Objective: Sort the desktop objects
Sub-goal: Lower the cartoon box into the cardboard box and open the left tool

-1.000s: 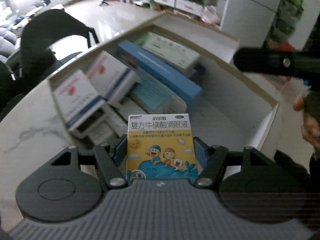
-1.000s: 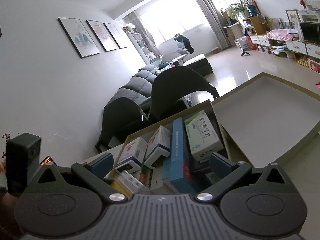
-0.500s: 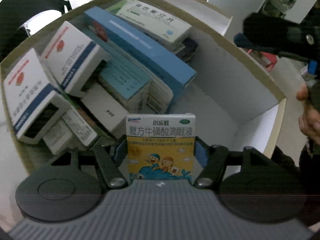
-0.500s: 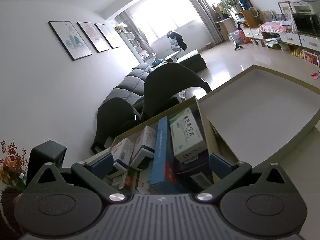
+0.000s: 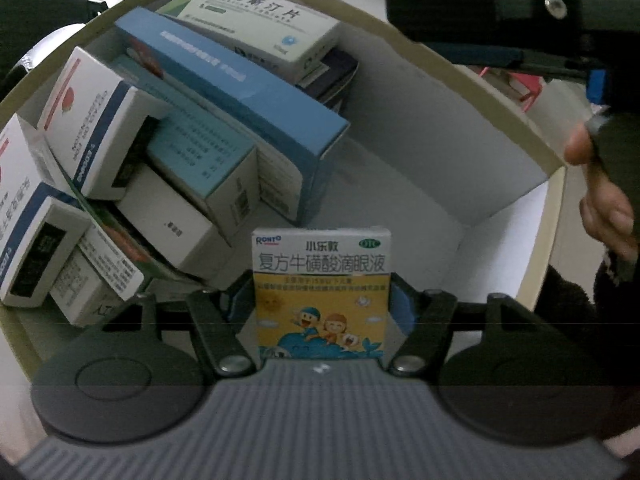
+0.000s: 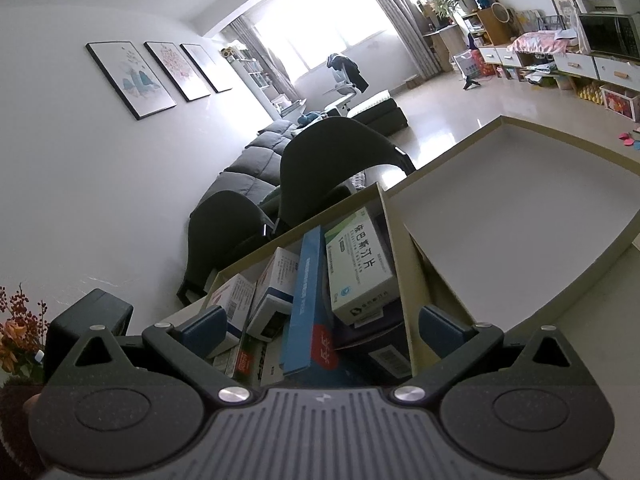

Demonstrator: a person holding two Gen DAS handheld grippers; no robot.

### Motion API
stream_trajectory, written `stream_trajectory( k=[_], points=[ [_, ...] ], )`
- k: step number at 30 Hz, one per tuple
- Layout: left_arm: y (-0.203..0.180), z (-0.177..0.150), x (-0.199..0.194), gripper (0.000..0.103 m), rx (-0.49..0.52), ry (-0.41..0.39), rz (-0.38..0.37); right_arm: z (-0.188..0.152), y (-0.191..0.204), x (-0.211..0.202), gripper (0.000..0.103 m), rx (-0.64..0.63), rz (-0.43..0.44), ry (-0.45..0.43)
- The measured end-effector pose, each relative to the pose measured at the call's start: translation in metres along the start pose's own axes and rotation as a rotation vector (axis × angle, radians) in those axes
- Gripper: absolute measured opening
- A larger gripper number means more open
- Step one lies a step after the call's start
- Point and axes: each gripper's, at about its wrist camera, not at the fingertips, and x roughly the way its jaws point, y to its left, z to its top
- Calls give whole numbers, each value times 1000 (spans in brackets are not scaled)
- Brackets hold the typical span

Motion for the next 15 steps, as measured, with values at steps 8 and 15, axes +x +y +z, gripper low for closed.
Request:
stream_trajectory(
  k=[8,15],
  points=[
    [-2,-2,1,69,-18,-7,3,1,0,-2,102,-1,0,-6],
    [-6,-5,-4,70,-29,-27,18,1,4,-7,102,-7,5,-15]
  ],
)
